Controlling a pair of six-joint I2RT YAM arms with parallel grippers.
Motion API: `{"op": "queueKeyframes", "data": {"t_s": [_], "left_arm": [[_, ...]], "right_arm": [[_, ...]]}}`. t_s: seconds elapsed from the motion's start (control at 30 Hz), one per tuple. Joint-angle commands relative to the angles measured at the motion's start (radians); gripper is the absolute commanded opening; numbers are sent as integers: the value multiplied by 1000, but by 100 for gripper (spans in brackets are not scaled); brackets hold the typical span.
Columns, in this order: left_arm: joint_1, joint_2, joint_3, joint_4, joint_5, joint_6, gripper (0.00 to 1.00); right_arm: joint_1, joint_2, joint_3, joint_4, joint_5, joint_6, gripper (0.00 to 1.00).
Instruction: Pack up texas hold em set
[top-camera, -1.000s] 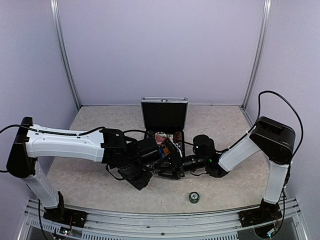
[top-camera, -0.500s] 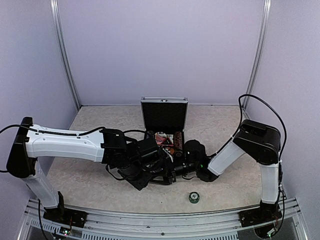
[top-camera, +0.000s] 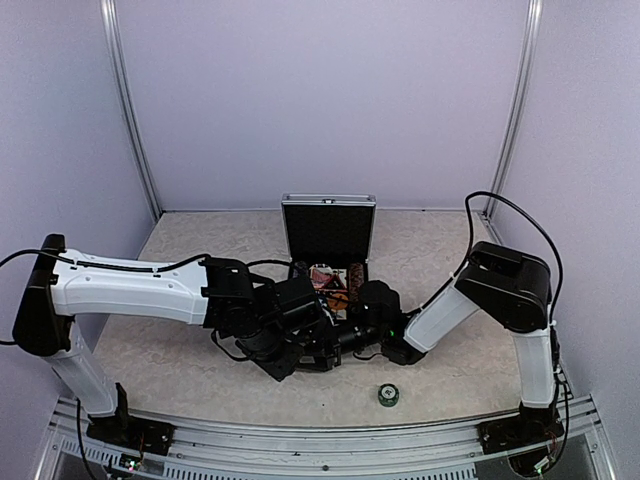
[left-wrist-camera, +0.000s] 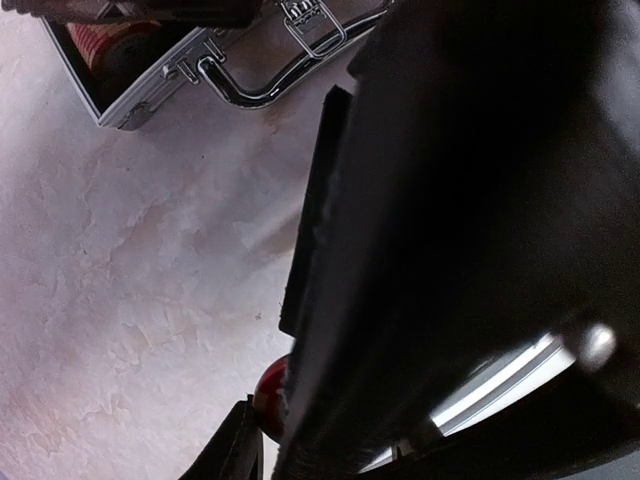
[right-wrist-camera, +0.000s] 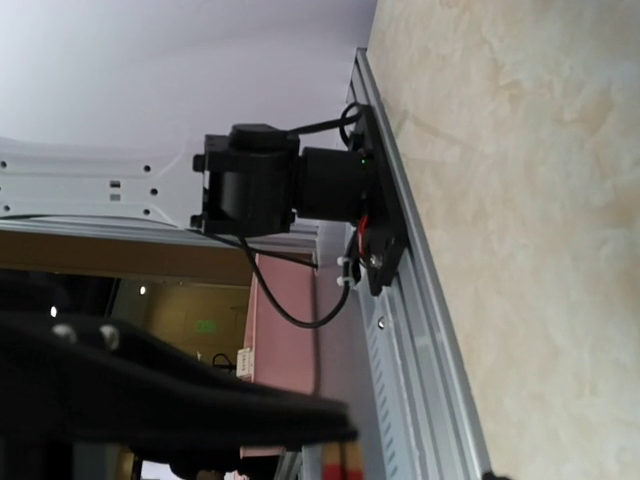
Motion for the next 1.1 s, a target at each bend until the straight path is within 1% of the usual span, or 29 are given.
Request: {"op": "queueKeyframes", "data": {"t_s": [0.0, 0.13, 0.17, 0.2, 0.23, 0.27, 0.33, 0.37, 0.47, 0.5, 0.6, 0.77, 0.8, 0.87, 0.93, 1.0, 1.07], "left_arm": [[-8, -29, 21, 1, -7, 4, 27], [-9, -31, 20, 0, -6, 4, 27], [-9, -31, 20, 0, -6, 4, 27], [-10, -31, 19, -1, -6, 4, 27], [-10, -31, 19, 0, -7, 4, 27], [-11, -31, 17, 1, -6, 4, 27], [-9, -31, 15, 2, -6, 2, 27], [-9, -31, 14, 2, -6, 2, 27], [-10, -32, 11, 4, -6, 1, 28], [-9, -32, 11, 4, -7, 0, 30], [-11, -36, 9, 7, -12, -6, 51], [-12, -70, -16, 30, -30, -33, 97], [-12, -91, -31, 49, -32, -42, 99], [-13, -128, -72, 89, -33, -67, 99], [-11, -181, -117, 126, -44, -102, 99], [1, -233, -161, 152, -63, -131, 99], [31, -307, -200, 171, -75, -161, 99]], "right_arm": [[17, 26, 24, 16, -30, 4, 64], [20, 23, 23, 12, -43, 2, 58], [20, 22, 21, 10, -44, 2, 55], [19, 21, 19, 8, -46, 2, 50], [21, 21, 18, 6, -49, 1, 42], [20, 21, 17, 7, -53, 0, 31], [20, 24, 17, 15, -62, 2, 6], [20, 23, 17, 19, -66, 2, 0], [20, 8, 19, -12, -65, -25, 0], [20, 1, 21, -33, -65, -42, 0], [19, -26, 33, -107, -61, -105, 0], [1, -77, 45, -218, -40, -193, 0], [-5, -87, 47, -246, -34, -213, 0], [-21, -109, 55, -315, -20, -268, 0], [-39, -134, 85, -428, -2, -365, 0], [-59, -161, 123, -597, 27, -508, 0], [-78, -173, 208, -808, 76, -699, 0]]}}
